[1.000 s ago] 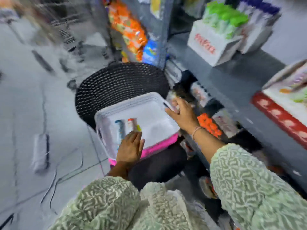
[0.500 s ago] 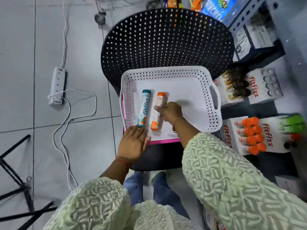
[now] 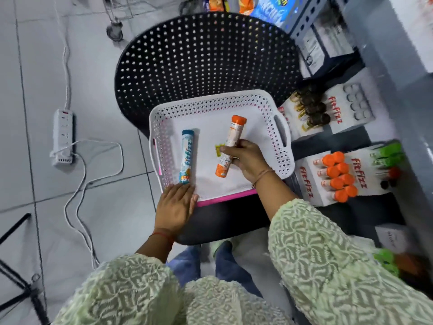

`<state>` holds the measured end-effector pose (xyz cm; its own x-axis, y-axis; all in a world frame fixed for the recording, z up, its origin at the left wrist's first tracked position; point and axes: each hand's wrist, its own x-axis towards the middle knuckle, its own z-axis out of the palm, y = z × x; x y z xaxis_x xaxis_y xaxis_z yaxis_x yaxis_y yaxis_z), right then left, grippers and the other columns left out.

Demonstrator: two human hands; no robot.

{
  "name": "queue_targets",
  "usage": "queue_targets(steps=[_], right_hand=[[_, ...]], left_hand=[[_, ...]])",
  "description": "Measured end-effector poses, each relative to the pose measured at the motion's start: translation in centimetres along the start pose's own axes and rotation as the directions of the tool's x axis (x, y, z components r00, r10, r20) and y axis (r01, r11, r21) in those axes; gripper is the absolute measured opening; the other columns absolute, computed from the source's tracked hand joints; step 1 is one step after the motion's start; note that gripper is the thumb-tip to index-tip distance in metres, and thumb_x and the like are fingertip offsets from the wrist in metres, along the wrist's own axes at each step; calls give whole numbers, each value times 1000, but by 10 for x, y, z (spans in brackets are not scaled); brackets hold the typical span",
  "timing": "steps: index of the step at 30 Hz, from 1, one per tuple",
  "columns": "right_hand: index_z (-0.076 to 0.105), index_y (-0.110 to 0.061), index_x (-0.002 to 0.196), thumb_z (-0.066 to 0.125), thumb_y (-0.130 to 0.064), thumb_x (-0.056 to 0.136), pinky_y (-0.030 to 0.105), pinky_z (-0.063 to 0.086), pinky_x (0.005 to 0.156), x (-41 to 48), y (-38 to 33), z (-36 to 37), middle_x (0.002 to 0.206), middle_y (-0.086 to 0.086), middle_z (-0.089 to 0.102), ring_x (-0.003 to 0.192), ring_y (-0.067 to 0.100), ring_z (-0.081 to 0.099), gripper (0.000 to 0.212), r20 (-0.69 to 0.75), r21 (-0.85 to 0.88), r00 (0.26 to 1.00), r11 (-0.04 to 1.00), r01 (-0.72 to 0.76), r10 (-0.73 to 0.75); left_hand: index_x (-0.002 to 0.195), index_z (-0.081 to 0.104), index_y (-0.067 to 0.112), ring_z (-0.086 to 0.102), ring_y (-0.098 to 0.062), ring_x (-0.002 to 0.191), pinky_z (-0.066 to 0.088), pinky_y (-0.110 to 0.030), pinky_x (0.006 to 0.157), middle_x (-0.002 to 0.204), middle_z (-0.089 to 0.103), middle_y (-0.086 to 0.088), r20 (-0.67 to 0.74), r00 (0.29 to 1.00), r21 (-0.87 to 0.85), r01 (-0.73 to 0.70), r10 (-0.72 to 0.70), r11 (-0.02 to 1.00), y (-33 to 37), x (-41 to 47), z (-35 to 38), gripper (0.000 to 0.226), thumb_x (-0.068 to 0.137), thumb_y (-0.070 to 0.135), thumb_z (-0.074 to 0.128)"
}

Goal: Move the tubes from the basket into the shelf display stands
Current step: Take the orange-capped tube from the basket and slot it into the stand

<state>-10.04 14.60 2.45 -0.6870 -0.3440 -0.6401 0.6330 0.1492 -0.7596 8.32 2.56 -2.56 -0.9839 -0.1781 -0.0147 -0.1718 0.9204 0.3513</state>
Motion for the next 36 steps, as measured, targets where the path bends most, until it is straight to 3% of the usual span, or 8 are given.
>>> queue_targets(steps=[8,13,18,21,23,28,31,36], right_hand=[[64,-3,86,60,10,76,28,50,71,-98,-67,-71,78,2,65,73,13,60,17,-199,158,940,938,310,-277],[63,-12,77,67,1,74,19,45,42,-177,-97,-139,62,2,62,44,8,57,14,-400,52,828,893,448,-392],[67,-11,77,67,8,71,21,52,63,-246,-102,-203,66,-2,66,60,7,61,20,-575,-6,658,807,590,-486],[68,-12,81,66,7,71,21,53,64,-288,-96,-235,65,-7,71,63,8,64,21,-647,-48,571,774,632,-506],[67,-13,81,66,7,72,21,53,66,-310,-91,-251,60,-11,72,62,5,65,22,-681,-60,529,759,648,-506],[65,-14,78,68,6,70,25,52,69,-358,-91,-279,60,-10,70,61,8,63,22,-742,-160,412,738,656,-528],[61,-16,76,69,6,68,25,50,67,-390,-103,-293,71,-3,64,66,11,59,24,-764,-300,325,753,585,-557],[51,-12,85,62,16,66,28,50,65,-423,-126,-310,74,0,56,73,17,57,36,-757,-417,332,807,419,-564]], left_hand=[[99,68,-3,64,-37,91,34,-40,88,97,70,-22,-72,962,-125,-272,264,954,89,64,-30,62,100,35,18],[105,64,-5,60,-38,98,34,-42,94,106,66,-23,-140,824,-205,-567,549,798,196,109,-45,61,100,34,18],[104,64,-5,58,-39,101,35,-46,94,106,65,-24,-231,609,-219,-792,759,570,308,105,-48,59,101,33,19],[94,64,-2,57,-38,91,36,-44,91,93,65,-22,-275,627,-244,-779,729,578,342,97,-46,54,99,31,21],[91,63,-1,56,-38,85,36,-44,89,88,63,-21,-307,644,-240,-765,701,598,348,93,-42,52,99,30,22],[94,65,-4,48,-39,91,33,-49,92,91,65,-25,-352,520,-256,-853,778,454,384,62,-37,57,100,30,20],[98,65,-3,49,-36,98,30,-43,98,98,65,-24,-251,460,-298,-874,852,384,415,46,-36,64,101,35,14],[104,64,-3,59,-38,101,33,-41,97,111,64,-25,-82,452,-311,-859,888,408,427,44,-30,62,98,37,18]])
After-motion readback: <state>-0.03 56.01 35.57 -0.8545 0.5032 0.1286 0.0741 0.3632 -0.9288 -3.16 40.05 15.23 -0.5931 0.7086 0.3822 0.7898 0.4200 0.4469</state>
